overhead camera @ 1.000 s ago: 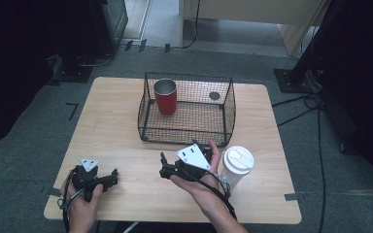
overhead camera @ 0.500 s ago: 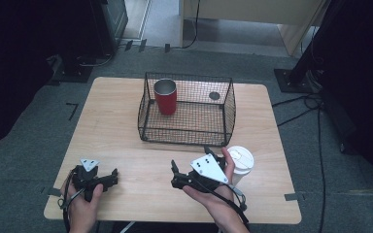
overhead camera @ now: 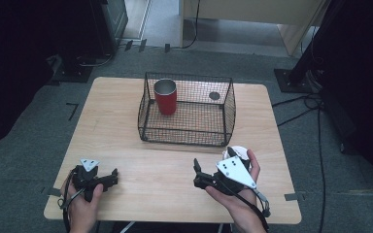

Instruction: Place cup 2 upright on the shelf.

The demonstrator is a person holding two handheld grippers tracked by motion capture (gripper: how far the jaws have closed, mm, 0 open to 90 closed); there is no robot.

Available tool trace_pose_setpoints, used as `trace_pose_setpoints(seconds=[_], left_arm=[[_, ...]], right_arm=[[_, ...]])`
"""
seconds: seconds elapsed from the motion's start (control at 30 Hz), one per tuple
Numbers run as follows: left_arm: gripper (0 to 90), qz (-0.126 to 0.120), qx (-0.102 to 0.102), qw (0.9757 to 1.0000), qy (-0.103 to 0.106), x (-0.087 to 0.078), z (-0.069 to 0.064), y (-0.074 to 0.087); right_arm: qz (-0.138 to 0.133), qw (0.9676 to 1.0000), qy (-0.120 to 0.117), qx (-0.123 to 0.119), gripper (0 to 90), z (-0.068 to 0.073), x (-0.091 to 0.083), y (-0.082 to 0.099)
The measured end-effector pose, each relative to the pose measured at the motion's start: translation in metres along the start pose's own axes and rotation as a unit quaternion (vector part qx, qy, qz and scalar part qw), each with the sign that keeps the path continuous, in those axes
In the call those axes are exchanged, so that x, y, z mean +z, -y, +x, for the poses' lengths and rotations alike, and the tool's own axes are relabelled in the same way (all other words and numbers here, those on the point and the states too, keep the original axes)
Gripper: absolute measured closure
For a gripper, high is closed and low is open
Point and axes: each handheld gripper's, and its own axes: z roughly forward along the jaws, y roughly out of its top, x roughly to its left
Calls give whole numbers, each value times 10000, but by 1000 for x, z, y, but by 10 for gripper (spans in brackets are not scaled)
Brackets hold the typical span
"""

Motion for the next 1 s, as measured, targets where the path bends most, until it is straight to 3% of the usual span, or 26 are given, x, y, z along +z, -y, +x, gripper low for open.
trace_pose_setpoints(seconds=[0.63,1.0], left_arm=[[0,0,2,10000,0,0,0,0],[0,0,5,10000,1,0,0,0]], right_arm=[[28,9988,448,220,0,-47,-18,12],[189,9981,499,300,0,-61,-18,24]])
